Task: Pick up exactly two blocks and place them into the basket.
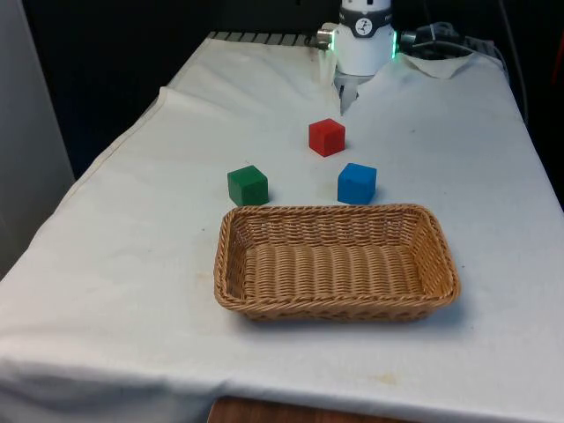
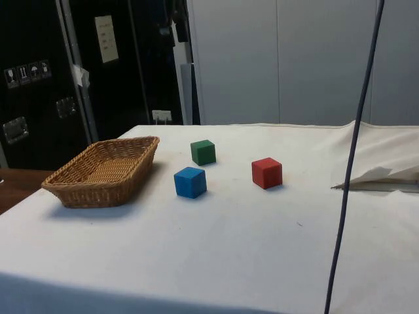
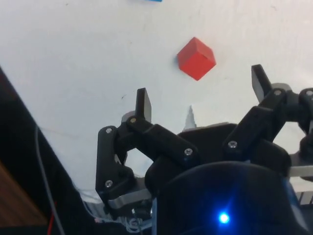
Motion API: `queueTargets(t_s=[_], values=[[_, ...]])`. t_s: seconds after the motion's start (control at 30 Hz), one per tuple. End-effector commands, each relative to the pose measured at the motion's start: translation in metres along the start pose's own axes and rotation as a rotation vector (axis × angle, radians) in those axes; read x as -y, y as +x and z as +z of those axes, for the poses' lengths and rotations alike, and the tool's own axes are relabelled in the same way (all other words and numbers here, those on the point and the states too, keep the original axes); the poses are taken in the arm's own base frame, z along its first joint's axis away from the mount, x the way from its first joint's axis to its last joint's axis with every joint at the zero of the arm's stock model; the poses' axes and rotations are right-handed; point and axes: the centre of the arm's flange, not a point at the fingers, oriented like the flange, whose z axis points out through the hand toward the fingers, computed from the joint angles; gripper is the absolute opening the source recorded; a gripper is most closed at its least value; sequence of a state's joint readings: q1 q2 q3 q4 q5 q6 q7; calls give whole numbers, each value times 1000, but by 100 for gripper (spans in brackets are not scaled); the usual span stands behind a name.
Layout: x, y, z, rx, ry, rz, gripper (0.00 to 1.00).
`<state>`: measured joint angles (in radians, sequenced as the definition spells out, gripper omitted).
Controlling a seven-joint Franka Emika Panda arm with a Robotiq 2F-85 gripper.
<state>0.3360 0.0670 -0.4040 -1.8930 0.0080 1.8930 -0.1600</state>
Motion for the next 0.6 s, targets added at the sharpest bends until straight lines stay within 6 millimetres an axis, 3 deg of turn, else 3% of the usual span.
queueTargets(t_s=[0.0,0.3,0.57], values=[[-5,0,3,-7,-13,-8,100],[-24,1,18,-26,-37,-18,100],[-28,3,36,-42,-43,19,100]])
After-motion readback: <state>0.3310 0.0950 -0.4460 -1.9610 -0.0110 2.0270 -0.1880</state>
